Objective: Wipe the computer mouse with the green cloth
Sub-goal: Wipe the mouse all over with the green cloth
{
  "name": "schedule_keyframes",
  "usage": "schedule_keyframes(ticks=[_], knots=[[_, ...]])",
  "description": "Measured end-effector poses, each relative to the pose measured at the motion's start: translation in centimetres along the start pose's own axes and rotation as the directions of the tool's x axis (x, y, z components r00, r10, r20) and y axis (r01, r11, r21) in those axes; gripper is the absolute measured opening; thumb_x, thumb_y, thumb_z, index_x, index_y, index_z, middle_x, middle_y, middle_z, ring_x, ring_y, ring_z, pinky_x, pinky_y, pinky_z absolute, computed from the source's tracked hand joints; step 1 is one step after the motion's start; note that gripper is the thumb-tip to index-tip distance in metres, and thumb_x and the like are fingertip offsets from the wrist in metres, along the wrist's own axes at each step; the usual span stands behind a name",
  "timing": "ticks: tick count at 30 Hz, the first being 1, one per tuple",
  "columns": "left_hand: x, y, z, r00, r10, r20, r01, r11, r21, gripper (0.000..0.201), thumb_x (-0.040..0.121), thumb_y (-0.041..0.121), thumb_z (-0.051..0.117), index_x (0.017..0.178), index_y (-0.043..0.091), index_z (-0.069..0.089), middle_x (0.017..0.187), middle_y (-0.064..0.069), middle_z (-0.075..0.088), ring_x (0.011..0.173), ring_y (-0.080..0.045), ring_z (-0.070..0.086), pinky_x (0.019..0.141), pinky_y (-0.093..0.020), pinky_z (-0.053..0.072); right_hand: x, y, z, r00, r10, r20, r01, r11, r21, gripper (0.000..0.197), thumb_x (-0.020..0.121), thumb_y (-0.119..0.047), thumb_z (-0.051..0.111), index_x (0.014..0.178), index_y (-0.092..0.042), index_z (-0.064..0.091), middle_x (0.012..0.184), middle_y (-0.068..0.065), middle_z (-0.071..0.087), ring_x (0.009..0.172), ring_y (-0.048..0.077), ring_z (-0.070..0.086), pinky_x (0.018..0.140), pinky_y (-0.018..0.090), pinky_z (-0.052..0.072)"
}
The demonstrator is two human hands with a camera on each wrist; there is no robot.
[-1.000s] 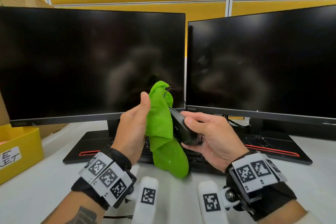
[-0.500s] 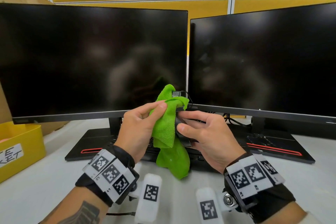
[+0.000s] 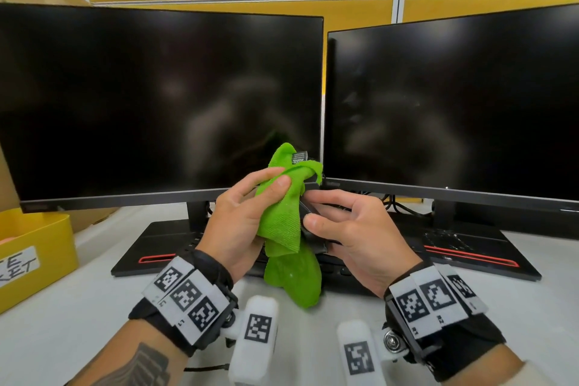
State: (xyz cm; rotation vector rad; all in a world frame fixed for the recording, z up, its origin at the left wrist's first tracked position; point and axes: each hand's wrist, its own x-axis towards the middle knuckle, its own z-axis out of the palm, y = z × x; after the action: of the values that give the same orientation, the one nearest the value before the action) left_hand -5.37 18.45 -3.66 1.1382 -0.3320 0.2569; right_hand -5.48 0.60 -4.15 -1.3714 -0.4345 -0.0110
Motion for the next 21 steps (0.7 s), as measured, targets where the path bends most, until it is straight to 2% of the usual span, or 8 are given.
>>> schedule_keyframes(ticks=[2, 4, 7, 9, 13, 16, 19, 21], knots=[[0.1, 0.0, -0.2, 0.999, -0.036, -0.002, 0.036, 0.999, -0.019, 0.050, 0.082, 0.025, 0.076, 0.128, 0.006, 0.073, 0.121, -0.020, 0.078, 0.103, -0.029, 0.076, 0.083, -0.035, 0.064, 0.0, 0.0, -0.1, 1.000, 0.006, 0.004, -0.006, 1.000, -0.004, 0.039, 0.089, 0.006, 0.072, 0.127, -0.005, 0.068, 0.114, 0.012, 0.080, 0.101, 0.033, 0.077, 0.087, 0.053, 0.061], [0.1, -0.1, -0.3, 0.998, -0.065, -0.004, 0.065, 0.997, -0.040, 0.048, 0.082, 0.026, 0.075, 0.124, 0.004, 0.075, 0.118, -0.020, 0.078, 0.102, -0.030, 0.075, 0.088, -0.038, 0.062, 0.1, 0.1, -0.2, 1.000, 0.010, 0.011, -0.010, 1.000, -0.005, 0.038, 0.090, 0.006, 0.071, 0.126, -0.005, 0.068, 0.114, 0.014, 0.080, 0.105, 0.038, 0.076, 0.090, 0.058, 0.059], [0.3, -0.2, -0.6, 0.997, -0.074, -0.014, 0.073, 0.995, -0.065, 0.044, 0.081, 0.026, 0.073, 0.119, 0.003, 0.077, 0.112, -0.019, 0.080, 0.096, -0.028, 0.077, 0.088, -0.039, 0.062, -0.1, 0.1, -0.3, 0.999, 0.010, 0.031, -0.010, 1.000, -0.001, 0.036, 0.091, 0.006, 0.069, 0.125, -0.005, 0.068, 0.114, 0.015, 0.080, 0.111, 0.044, 0.073, 0.094, 0.063, 0.056], [0.4, -0.1, -0.7, 0.997, -0.071, -0.029, 0.069, 0.995, -0.067, 0.044, 0.085, 0.024, 0.071, 0.122, 0.002, 0.075, 0.116, -0.021, 0.078, 0.097, -0.028, 0.077, 0.091, -0.041, 0.062, -0.1, 0.1, -0.3, 0.999, 0.013, 0.046, -0.014, 1.000, 0.022, 0.038, 0.091, 0.007, 0.069, 0.127, -0.005, 0.067, 0.115, 0.015, 0.080, 0.109, 0.044, 0.073, 0.095, 0.066, 0.054], [0.5, -0.5, -1.0, 0.995, -0.059, -0.080, 0.052, 0.995, -0.081, 0.040, 0.091, 0.017, 0.066, 0.128, 0.004, 0.072, 0.123, -0.022, 0.077, 0.114, -0.036, 0.074, 0.094, -0.044, 0.063, -0.1, 0.1, -0.3, 0.995, 0.020, 0.097, -0.032, 0.992, 0.124, 0.047, 0.085, -0.001, 0.074, 0.130, -0.005, 0.064, 0.114, 0.019, 0.079, 0.097, 0.034, 0.074, 0.092, 0.060, 0.056], [0.5, -0.5, -0.9, 0.994, -0.060, -0.086, 0.050, 0.993, -0.109, 0.040, 0.094, 0.014, 0.064, 0.133, 0.004, 0.069, 0.127, -0.023, 0.075, 0.123, -0.041, 0.069, 0.098, -0.047, 0.061, 0.1, 0.1, -0.6, 0.991, 0.029, 0.129, -0.056, 0.977, 0.206, 0.056, 0.081, -0.007, 0.072, 0.136, -0.005, 0.062, 0.114, 0.021, 0.076, 0.099, 0.037, 0.071, 0.094, 0.063, 0.055], [0.1, -0.3, -0.3, 0.997, -0.072, -0.035, 0.068, 0.992, -0.105, 0.048, 0.088, 0.020, 0.067, 0.134, 0.004, 0.068, 0.130, -0.024, 0.073, 0.119, -0.038, 0.071, 0.097, -0.045, 0.062, 0.2, 0.2, -0.9, 0.990, 0.038, 0.134, -0.068, 0.973, 0.222, 0.057, 0.080, -0.006, 0.071, 0.137, -0.005, 0.061, 0.116, 0.020, 0.077, 0.103, 0.038, 0.072, 0.096, 0.065, 0.053], [-0.2, -0.3, 0.2, 0.997, -0.080, -0.001, 0.080, 0.993, -0.084, 0.053, 0.085, 0.025, 0.071, 0.132, 0.001, 0.069, 0.130, -0.027, 0.072, 0.113, -0.037, 0.071, 0.097, -0.046, 0.060, 0.2, 0.4, -1.0, 0.991, 0.035, 0.128, -0.059, 0.981, 0.184, 0.055, 0.082, -0.003, 0.071, 0.136, -0.006, 0.061, 0.117, 0.019, 0.077, 0.102, 0.035, 0.073, 0.093, 0.062, 0.057]])
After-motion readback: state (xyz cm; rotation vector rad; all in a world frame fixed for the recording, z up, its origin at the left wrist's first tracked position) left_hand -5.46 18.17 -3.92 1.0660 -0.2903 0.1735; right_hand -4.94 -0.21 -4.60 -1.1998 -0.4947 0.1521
